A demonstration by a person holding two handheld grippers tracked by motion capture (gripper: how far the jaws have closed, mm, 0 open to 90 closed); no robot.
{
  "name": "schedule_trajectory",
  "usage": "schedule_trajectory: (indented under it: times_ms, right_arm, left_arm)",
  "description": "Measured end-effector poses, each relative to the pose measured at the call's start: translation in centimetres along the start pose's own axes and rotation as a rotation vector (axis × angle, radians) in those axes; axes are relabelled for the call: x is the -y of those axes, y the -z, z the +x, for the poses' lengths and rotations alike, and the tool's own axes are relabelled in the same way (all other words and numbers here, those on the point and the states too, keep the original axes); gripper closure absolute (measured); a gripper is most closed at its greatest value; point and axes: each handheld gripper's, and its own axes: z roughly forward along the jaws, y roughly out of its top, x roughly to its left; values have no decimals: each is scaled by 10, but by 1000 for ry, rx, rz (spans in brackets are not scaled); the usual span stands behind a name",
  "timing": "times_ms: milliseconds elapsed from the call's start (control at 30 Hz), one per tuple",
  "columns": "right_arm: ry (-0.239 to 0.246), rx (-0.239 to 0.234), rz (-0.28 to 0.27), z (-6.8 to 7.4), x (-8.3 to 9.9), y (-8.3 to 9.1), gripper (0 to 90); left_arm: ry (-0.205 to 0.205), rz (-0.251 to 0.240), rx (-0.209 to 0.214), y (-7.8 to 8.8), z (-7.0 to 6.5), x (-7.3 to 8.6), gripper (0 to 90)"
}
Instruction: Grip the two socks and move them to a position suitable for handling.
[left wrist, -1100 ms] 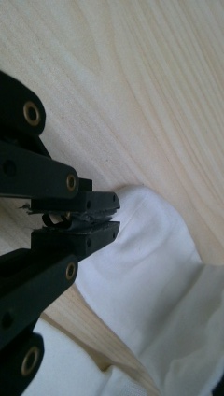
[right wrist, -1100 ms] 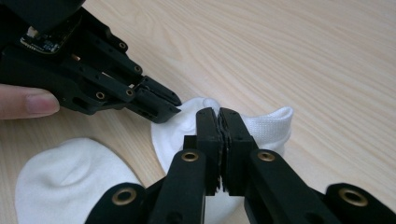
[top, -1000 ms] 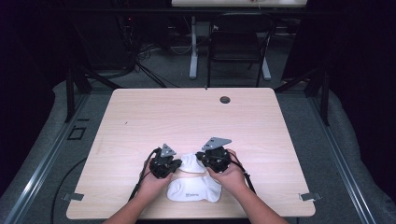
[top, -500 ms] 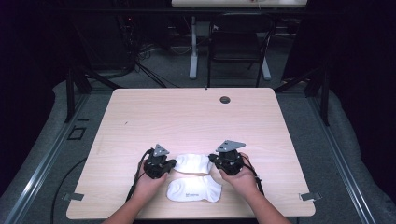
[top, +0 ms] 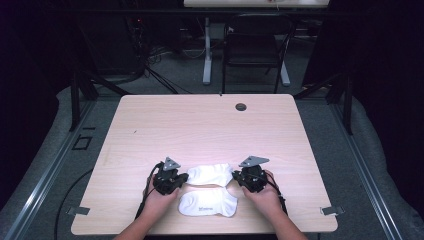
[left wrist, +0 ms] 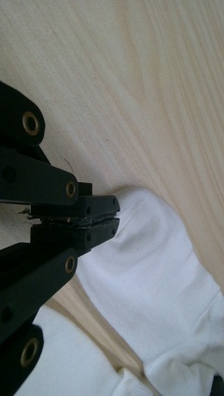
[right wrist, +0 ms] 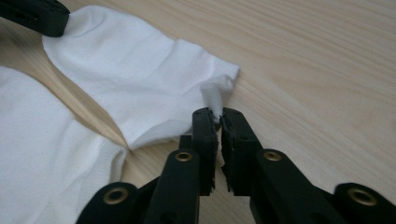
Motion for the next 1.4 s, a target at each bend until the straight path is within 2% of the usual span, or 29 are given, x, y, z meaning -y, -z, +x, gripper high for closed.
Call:
schedule_trajectory:
  times_ms: [133, 267, 333, 367, 433, 567, 667, 800, 833, 967, 1100, 1133, 1233, 1400]
  right_arm:
    - [-24, 26, -24, -4, 1, 8, 779]
    - [-75, 14, -67, -7, -1, 14, 749]
    - [-99, 5, -92, -5, -3, 15, 705]
    - [-100, 0, -101, -4, -3, 13, 695]
    - [-76, -1, -79, -1, -4, 8, 666]
    - [-73, -8, -61, 2, -4, -1, 633]
    - [-88, -9, -54, 2, -4, -4, 611]
    - [-107, -15, -36, -1, -1, -7, 600]
    - [-114, -16, -31, -2, 0, -8, 600]
    - [-150, -28, -26, -6, 3, -9, 603]
    - [-162, -43, -10, -8, 4, -10, 630]
    - [-151, -44, -12, -8, 4, -11, 646]
    - [-157, -56, -9, -7, 4, -12, 702]
    - [-149, -52, 4, -6, 4, -12, 815]
  left_arm:
    - [24, -8, 4, 2, 3, 3, 881]
    - [25, -10, 6, 4, 5, 5, 877]
    - [25, -15, 6, 5, 5, 5, 862]
    - [26, -20, 10, 5, 5, 5, 853]
    - [30, -35, 18, 6, 6, 4, 807]
    - [24, -59, 27, 6, 8, 0, 696]
    - [10, -69, 35, 4, 7, -5, 660]
    - [-16, -57, 31, 0, 5, -8, 641]
    - [-12, -58, 32, -1, 4, -8, 640]
    - [-28, -38, 23, -6, 3, -8, 641]
    - [-35, -30, 18, -8, 4, -7, 655]
    - [-36, -27, 16, -8, 4, -7, 664]
    - [-28, -29, 15, -9, 4, -7, 690]
    - [-34, -25, 17, -9, 5, -6, 781]
